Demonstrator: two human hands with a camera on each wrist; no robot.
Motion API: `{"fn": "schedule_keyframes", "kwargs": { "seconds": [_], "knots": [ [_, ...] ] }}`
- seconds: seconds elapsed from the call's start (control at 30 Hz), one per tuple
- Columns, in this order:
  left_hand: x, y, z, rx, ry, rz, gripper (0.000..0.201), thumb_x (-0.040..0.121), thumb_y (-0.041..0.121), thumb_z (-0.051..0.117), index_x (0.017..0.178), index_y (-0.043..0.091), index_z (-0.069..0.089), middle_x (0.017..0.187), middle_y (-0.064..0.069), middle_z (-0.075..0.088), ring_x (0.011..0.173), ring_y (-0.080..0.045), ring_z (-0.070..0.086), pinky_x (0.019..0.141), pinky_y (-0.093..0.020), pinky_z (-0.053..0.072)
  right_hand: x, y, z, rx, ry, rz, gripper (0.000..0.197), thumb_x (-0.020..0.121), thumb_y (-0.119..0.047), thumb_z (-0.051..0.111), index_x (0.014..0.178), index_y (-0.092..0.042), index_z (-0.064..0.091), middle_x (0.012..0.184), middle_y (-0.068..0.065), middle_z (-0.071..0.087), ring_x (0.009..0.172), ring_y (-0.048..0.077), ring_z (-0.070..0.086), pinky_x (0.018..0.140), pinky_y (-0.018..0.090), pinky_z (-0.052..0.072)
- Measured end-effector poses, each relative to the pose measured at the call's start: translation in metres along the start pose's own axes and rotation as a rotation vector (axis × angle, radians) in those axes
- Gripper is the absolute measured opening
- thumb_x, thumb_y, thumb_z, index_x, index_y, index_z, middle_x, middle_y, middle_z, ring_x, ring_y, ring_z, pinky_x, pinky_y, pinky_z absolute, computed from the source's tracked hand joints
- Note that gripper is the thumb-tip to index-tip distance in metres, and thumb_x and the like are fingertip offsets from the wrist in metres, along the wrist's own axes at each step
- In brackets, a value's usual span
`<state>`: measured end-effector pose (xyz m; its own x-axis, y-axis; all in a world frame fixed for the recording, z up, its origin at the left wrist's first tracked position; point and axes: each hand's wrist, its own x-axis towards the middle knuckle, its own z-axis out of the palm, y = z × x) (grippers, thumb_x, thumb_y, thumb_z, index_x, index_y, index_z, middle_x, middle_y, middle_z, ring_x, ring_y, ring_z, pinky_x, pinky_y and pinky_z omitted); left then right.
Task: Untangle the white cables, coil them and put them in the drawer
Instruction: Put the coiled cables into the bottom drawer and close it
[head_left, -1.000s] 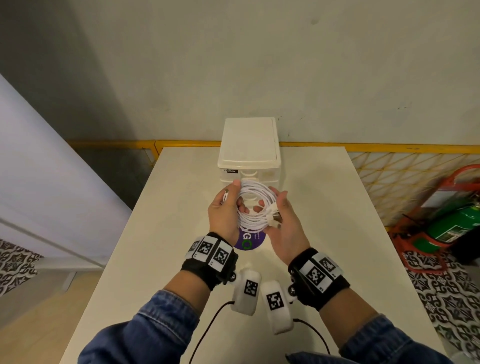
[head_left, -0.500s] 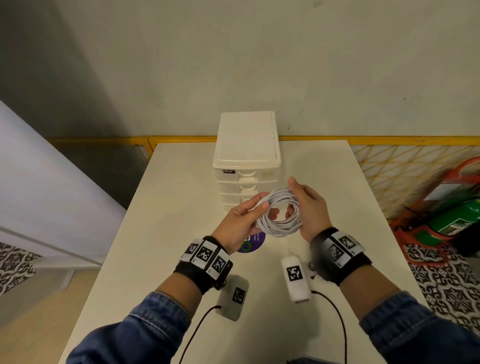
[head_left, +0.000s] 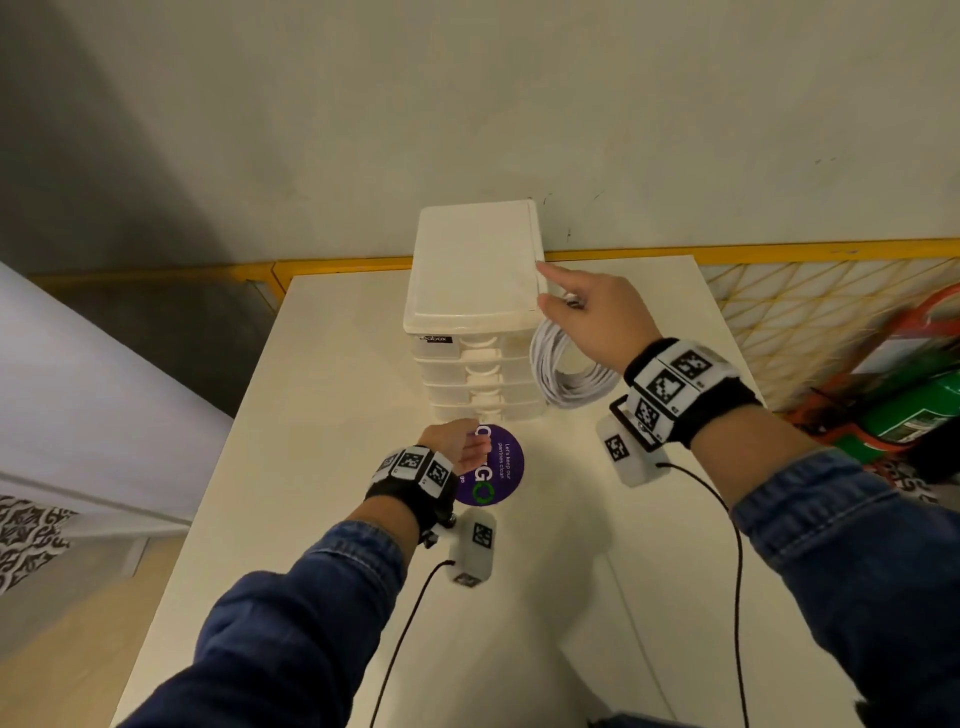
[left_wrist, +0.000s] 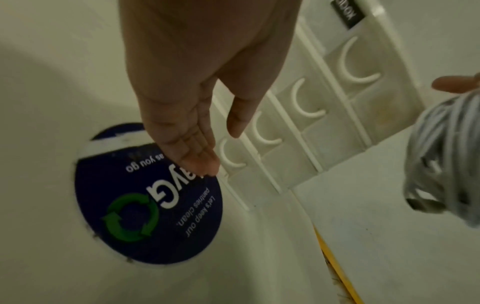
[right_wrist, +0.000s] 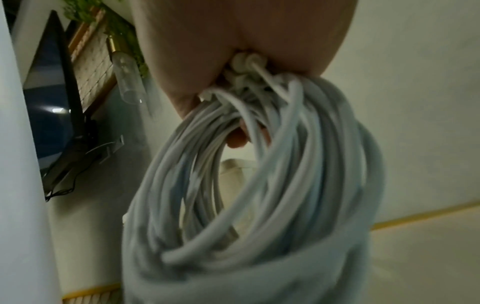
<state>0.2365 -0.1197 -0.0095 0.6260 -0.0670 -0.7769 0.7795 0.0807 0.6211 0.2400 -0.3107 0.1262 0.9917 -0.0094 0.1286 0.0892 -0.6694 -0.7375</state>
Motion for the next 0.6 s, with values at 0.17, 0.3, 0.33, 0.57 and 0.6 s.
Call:
{"fn": "schedule_keyframes", "kwargs": {
  "seconds": [0.17,0.3,0.33,0.57,0.6],
  "knots": [
    [0.017,0.004,0.016,-0.131,-0.040,0.006,0.013,0.099,0.006,0.042,0.094,0.003,0.053,0.084,-0.010,0.058,0.079,-0.020,0.056,0.069,-0.027,0.045,0.009,0.008,0.005,-0.152,-0.108,0.006,0.033,0.094,-0.033,0.048,0.125,-0.026,0.059,0.121,0.002,0.065,0.098,0.013,0.060,0.087,0.022,0.041],
    [0.024,0.005,0.026,-0.185,-0.005,0.010,0.017,0.099,0.001,0.039,0.104,0.004,0.056,0.075,-0.007,0.063,0.082,-0.019,0.058,0.066,-0.024,0.045,0.007,0.010,0.011,-0.139,-0.051,-0.012,0.032,0.094,-0.033,0.050,0.123,-0.024,0.061,0.114,0.002,0.069,0.086,0.014,0.062,0.080,0.023,0.044],
    [0.027,0.004,0.026,-0.202,0.015,0.007,0.023,0.099,0.001,0.039,0.114,0.004,0.055,0.077,-0.009,0.067,0.082,-0.019,0.059,0.069,-0.023,0.046,0.007,0.010,0.011,-0.131,-0.046,-0.014,0.032,0.094,-0.033,0.050,0.123,-0.024,0.061,0.116,0.001,0.068,0.093,0.016,0.063,0.084,0.026,0.047],
    [0.035,-0.006,0.024,-0.416,0.063,0.024,0.020,0.098,0.006,0.045,0.110,-0.005,0.058,0.105,-0.013,0.067,0.088,-0.018,0.066,0.065,-0.018,0.051,0.004,0.015,0.018,-0.073,-0.006,0.010,0.031,0.093,-0.035,0.051,0.122,-0.027,0.061,0.115,0.001,0.068,0.099,0.017,0.064,0.087,0.027,0.048],
    [0.035,-0.007,0.024,-0.428,0.053,0.024,0.015,0.097,0.006,0.047,0.093,-0.001,0.059,0.082,-0.009,0.070,0.066,-0.011,0.066,0.056,-0.014,0.049,0.003,0.015,0.019,-0.060,-0.001,0.017,0.032,0.093,-0.035,0.052,0.123,-0.027,0.060,0.116,0.001,0.068,0.100,0.017,0.064,0.086,0.025,0.048]
  ]
}}
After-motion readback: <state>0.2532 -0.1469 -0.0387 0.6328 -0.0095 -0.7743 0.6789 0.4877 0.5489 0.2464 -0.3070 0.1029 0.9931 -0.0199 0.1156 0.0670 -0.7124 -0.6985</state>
